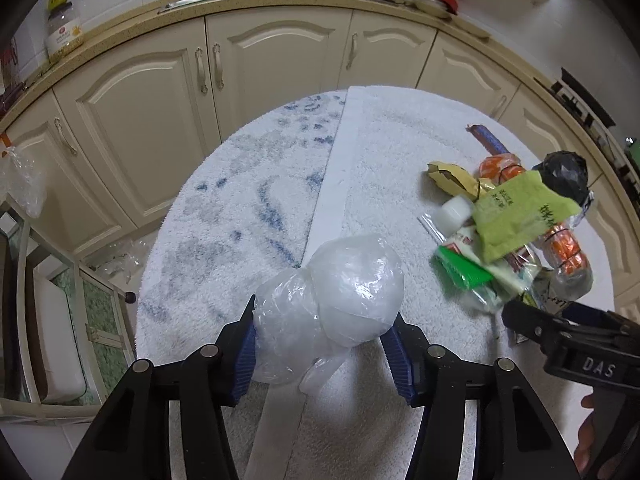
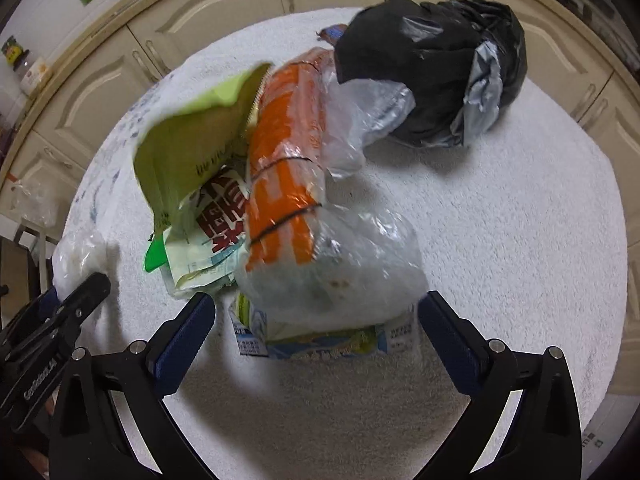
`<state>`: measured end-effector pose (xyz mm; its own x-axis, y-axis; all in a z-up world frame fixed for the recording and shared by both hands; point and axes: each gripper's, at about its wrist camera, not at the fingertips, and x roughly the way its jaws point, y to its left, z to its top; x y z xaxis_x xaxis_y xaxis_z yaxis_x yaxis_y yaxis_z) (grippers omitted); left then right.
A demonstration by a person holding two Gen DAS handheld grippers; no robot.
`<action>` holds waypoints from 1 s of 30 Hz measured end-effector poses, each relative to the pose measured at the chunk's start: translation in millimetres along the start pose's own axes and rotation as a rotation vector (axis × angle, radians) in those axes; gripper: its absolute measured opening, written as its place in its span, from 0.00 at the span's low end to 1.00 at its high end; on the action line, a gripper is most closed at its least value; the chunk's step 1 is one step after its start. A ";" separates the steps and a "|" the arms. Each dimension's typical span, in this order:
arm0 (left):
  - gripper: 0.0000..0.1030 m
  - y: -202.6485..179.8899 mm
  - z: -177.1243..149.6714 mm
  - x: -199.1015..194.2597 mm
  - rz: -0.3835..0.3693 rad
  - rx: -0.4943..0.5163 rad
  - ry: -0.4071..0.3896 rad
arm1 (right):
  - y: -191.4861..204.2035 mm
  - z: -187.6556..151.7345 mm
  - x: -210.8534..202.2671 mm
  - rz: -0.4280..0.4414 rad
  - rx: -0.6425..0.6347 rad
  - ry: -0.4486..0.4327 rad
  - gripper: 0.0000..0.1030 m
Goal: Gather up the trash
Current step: 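Grasp the clear plastic bag with the left gripper while the right grasps the juice carton, then carry bag and carton to the blue bucket and open both grippers over it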
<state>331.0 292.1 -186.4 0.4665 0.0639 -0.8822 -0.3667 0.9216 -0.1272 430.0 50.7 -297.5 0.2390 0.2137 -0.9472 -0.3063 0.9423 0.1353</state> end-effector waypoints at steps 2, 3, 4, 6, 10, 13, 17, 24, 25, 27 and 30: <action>0.50 -2.6 -3.9 -6.3 -0.001 0.004 -0.008 | 2.8 -1.4 -2.1 -0.017 -0.016 -0.014 0.88; 0.50 -4.1 -6.0 -10.1 0.005 0.009 -0.015 | 3.3 -2.5 -4.1 -0.034 -0.020 -0.023 0.86; 0.50 -5.4 -8.4 -13.9 0.012 0.012 -0.022 | 0.1 -3.7 -5.1 -0.001 -0.010 -0.020 0.86; 0.50 -9.5 -13.1 -21.3 0.032 0.023 -0.037 | -5.5 -6.8 -9.8 0.042 0.016 -0.027 0.86; 0.50 -16.4 -17.8 -26.9 0.037 0.041 -0.043 | -15.7 -12.1 -21.8 0.058 0.043 -0.046 0.86; 0.50 -22.4 -21.7 -33.9 0.032 0.050 -0.050 | -24.7 -25.2 -35.4 0.072 0.051 -0.064 0.86; 0.50 -36.2 -28.6 -44.5 0.017 0.074 -0.056 | -37.4 -33.7 -48.3 0.060 0.048 -0.082 0.86; 0.50 -68.4 -46.5 -57.9 -0.022 0.133 -0.055 | -64.5 -59.2 -71.5 0.062 0.078 -0.112 0.86; 0.50 -72.3 -48.5 -59.1 -0.028 0.140 -0.055 | -69.2 -63.1 -76.1 0.063 0.085 -0.117 0.86; 0.50 -83.5 -54.1 -63.1 -0.042 0.160 -0.057 | -78.4 -70.6 -83.5 0.054 0.098 -0.129 0.86; 0.50 -100.5 -61.2 -67.8 -0.062 0.190 -0.056 | -93.5 -82.2 -94.7 0.042 0.125 -0.147 0.86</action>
<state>286.9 171.8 -141.6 0.5294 0.0207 -0.8481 -0.1799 0.9797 -0.0884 360.2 -78.8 -244.3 0.3629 0.2804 -0.8886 -0.2046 0.9544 0.2176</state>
